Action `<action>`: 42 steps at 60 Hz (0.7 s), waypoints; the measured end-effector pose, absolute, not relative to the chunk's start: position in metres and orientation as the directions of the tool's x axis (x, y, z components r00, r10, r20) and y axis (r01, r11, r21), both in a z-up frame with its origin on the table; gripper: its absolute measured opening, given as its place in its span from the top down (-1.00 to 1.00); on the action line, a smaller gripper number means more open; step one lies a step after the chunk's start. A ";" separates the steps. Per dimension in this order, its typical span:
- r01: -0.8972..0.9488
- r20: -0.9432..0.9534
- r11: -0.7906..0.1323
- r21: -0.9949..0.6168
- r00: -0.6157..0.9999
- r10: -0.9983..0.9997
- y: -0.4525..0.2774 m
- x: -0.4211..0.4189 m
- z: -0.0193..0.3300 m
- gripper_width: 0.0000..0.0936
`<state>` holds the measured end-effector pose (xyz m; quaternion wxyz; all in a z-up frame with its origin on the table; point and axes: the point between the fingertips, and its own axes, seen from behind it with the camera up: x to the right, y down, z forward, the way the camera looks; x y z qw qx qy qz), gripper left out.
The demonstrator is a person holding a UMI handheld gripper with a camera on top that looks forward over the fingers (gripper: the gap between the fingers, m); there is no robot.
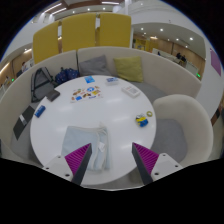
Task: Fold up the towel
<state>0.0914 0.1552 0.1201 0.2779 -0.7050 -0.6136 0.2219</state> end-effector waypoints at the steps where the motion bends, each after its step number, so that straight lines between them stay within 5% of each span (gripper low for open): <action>1: 0.739 0.024 -0.097 -0.667 0.152 0.988 0.157 0.099 0.129 -0.83; 18: 0.725 0.018 -0.112 -0.679 0.170 0.985 0.170 0.240 0.271 -0.84; 42: 0.685 0.063 -0.079 -0.725 0.180 0.982 0.187 0.315 0.313 -0.86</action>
